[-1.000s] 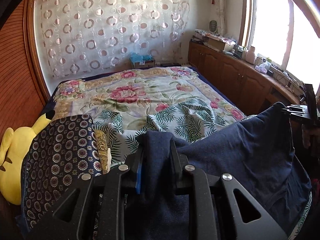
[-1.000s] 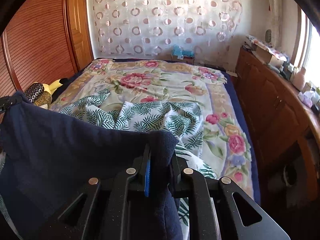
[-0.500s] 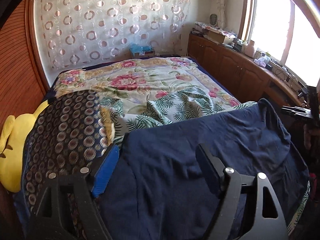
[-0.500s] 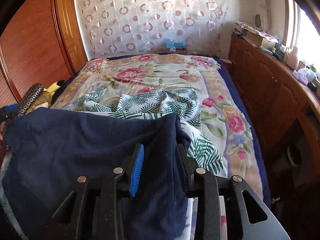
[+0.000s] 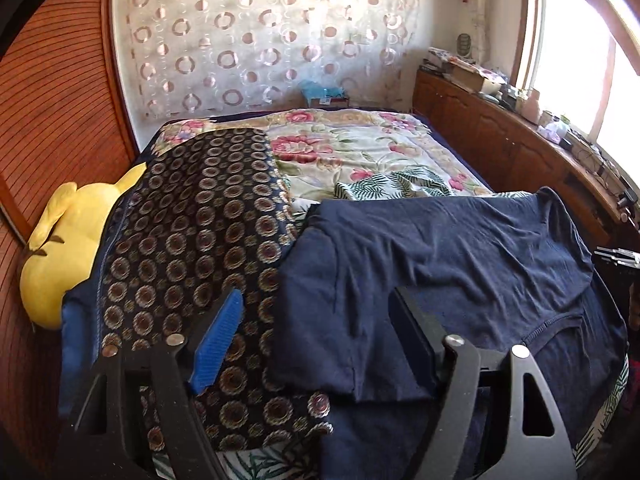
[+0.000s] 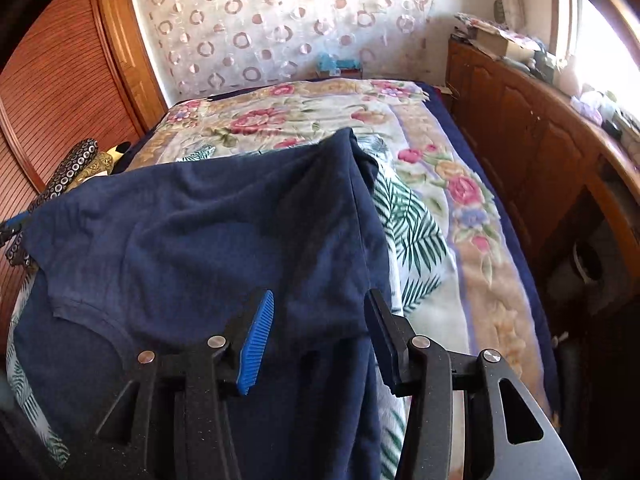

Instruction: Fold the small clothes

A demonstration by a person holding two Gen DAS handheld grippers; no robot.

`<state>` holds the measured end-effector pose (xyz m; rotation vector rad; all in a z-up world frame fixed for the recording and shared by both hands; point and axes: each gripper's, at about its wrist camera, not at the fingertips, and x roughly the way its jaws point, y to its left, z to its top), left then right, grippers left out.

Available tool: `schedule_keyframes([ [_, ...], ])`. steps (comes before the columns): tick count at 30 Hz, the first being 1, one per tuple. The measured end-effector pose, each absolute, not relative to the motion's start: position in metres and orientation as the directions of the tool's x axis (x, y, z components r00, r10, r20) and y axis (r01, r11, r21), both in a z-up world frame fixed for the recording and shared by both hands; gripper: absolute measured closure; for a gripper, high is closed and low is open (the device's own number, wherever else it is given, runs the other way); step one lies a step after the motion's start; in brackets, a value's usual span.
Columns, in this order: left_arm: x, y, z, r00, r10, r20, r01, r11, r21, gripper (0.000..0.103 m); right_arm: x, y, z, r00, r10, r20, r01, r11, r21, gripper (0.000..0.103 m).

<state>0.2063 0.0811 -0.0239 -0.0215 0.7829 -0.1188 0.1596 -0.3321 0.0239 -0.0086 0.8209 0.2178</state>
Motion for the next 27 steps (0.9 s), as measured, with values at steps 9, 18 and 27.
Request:
schedule_keyframes([
  [9, 0.191, 0.083, -0.038, 0.676, -0.146, -0.722, 0.109, 0.989, -0.097, 0.046, 0.154, -0.328, 0.021, 0.654, 0.173, -0.736, -0.187, 0.980, 0.064, 0.054],
  [18, 0.190, 0.080, -0.048, 0.667, -0.129, -0.734, 0.095, 0.992, -0.088, 0.046, 0.149, -0.328, 0.015, 0.647, 0.180, -0.740, -0.188, 0.979, 0.074, 0.054],
  [27, 0.187, 0.076, -0.052, 0.670, -0.146, -0.728, 0.102, 0.989, -0.105, 0.067, 0.160, -0.331, 0.006, 0.636, 0.184, -0.749, -0.162, 0.981, 0.103, 0.054],
])
